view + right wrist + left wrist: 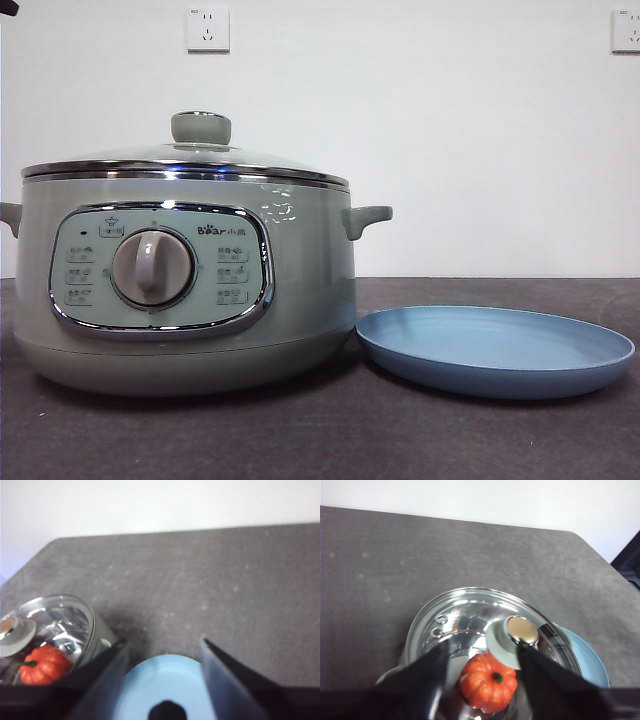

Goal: Take the pumpkin out from the steamer,put the pumpkin in the blue plate,close the lid

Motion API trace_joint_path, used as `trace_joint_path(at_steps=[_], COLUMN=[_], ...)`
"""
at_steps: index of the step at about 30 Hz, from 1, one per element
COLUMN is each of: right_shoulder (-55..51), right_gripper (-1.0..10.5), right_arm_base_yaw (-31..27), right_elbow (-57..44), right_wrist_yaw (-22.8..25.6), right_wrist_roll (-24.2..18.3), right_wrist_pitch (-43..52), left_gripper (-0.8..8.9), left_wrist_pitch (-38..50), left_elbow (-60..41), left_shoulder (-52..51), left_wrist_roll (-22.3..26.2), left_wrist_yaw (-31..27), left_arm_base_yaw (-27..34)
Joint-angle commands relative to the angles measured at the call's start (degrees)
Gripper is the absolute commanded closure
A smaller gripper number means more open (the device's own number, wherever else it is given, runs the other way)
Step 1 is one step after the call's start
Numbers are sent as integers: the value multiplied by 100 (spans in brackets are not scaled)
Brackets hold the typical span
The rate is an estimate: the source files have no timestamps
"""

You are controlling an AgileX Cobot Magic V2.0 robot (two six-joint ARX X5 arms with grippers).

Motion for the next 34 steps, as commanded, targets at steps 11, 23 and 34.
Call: trace_joint_path(at_steps=[11,23,34], right_shoulder=[225,225,225], right_gripper=[534,536,536], right_arm_base_yaw=[61,61,61], right_elbow=[11,11,11], right_wrist_yaw=[-153,-151,-149], right_wrist_roll=[-39,-39,-42], right_wrist_pitch=[-125,-153,-168], left_gripper=[396,404,410], left_wrist_pitch=[-400,-354,-426], left_elbow=[1130,1598,1598], left_shoulder=[1379,2776,3222], left_wrist_roll=[402,719,828], left_wrist_yaw=[-796,-2039,-2159], left_arm_base_yaw=[-1353,-2479,-2647])
